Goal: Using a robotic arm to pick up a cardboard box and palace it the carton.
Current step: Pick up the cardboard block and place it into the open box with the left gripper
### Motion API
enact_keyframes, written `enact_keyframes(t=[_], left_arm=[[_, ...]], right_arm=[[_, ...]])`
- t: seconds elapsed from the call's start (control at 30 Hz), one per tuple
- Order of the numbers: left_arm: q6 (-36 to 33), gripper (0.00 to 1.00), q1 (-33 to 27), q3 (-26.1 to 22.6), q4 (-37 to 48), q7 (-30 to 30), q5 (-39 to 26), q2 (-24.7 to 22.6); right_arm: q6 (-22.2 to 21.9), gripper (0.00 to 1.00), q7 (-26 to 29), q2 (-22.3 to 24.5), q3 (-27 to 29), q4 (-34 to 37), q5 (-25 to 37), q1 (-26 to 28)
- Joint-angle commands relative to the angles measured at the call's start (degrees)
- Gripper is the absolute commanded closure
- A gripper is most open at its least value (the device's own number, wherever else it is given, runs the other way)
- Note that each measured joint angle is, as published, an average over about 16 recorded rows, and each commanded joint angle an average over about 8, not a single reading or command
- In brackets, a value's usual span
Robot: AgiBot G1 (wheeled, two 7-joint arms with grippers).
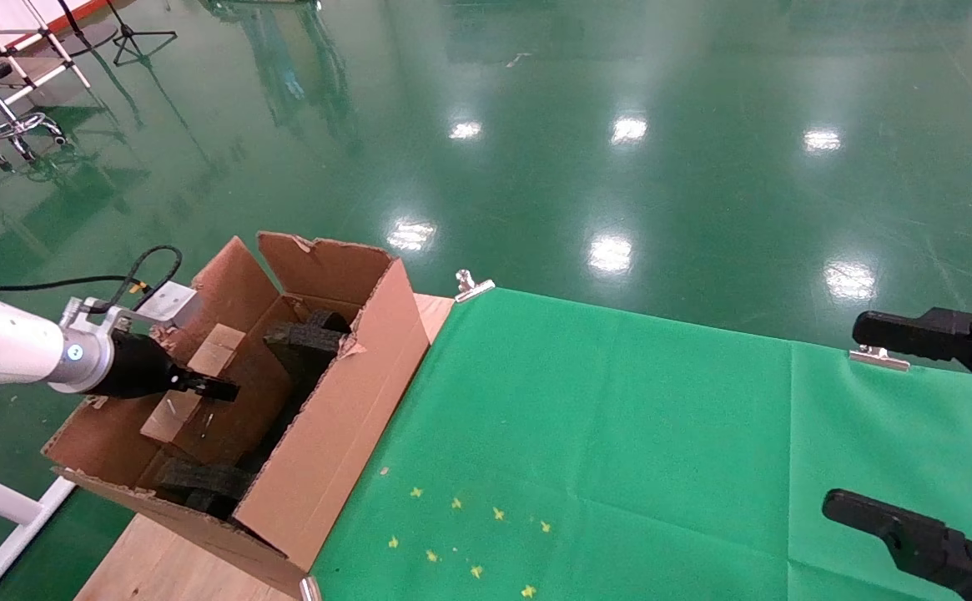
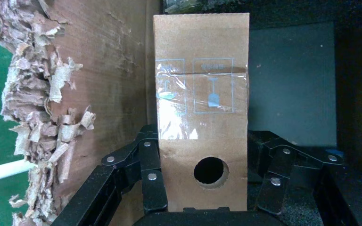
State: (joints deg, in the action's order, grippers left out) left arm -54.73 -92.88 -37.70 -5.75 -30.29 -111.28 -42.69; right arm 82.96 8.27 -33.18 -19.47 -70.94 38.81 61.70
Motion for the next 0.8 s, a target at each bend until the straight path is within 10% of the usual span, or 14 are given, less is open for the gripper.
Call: enact_keyframes(t=[0.03, 0.8], left_arm=[[0.37, 0.00, -0.23, -0.19, 0.89, -0.07, -0.25, -0.50], [-0.47, 0.00, -0.10, 0.00, -0.13, 0.11, -0.36, 0.20]], right_arm=[[0.00, 0.00, 0.00, 0.00, 0.00, 0.00, 0.00, 0.00], [-0.01, 0.00, 0.00, 0.00, 0.00, 0.00, 0.00, 0.00]])
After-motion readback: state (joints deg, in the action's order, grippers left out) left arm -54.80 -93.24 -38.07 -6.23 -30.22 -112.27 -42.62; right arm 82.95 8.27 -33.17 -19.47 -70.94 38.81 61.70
